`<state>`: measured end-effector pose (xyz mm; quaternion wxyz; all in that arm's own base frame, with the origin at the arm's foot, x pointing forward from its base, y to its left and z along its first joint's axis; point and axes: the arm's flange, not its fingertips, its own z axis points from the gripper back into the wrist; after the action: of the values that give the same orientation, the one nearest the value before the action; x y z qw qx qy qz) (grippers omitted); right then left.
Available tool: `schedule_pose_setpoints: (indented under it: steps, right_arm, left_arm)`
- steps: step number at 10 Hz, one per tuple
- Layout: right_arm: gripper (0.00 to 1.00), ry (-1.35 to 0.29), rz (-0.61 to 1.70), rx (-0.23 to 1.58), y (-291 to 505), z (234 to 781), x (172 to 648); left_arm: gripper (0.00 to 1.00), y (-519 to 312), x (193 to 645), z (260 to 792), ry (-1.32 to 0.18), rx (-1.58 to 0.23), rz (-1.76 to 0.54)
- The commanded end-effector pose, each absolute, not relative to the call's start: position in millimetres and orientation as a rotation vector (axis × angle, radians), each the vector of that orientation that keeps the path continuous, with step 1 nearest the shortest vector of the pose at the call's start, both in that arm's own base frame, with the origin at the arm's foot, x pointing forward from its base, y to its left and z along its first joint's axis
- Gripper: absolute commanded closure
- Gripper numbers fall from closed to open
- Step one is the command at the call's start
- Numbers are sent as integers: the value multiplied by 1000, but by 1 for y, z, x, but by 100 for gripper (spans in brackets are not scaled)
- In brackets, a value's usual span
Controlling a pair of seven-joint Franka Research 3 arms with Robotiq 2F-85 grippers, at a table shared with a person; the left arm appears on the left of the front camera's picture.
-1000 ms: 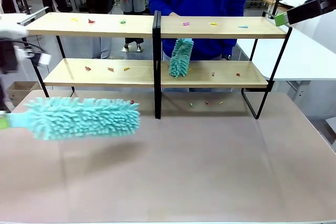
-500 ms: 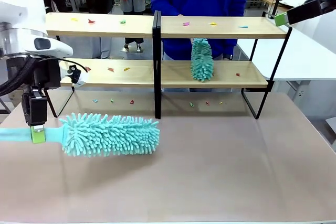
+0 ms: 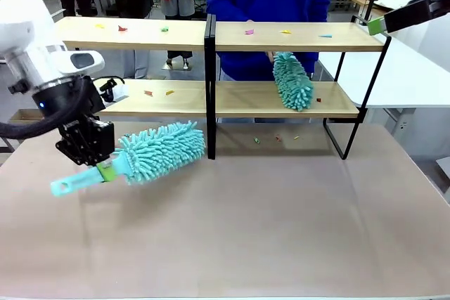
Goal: Clean the shelves.
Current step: Clean a randomly selected level of the Shelf with the Duster.
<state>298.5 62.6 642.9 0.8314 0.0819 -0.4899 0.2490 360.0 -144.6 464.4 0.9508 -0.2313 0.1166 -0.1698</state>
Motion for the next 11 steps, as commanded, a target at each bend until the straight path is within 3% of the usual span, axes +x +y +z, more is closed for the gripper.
schedule_pose_setpoints:
  steps: [1, 4, 5, 9, 11]
  right_arm:
    - [0, -1038, 524, 183, 62, 643, 299]
    - [0, -1038, 524, 183, 62, 643, 299]
    - [0, -1038, 524, 183, 62, 643, 299]
    - [0, -1038, 524, 183, 62, 643, 299]
    - [0, -1038, 524, 183, 62, 643, 299]
  left_arm:
    - [88, -145, 326, 454, 165, -395, -244]
    - [88, -147, 296, 453, 130, -330, -248]
    - [88, -156, 307, 446, -2, -330, -208]
    - [88, -183, 342, 420, 57, -354, -172]
    - [88, -202, 354, 412, -33, -340, -75]
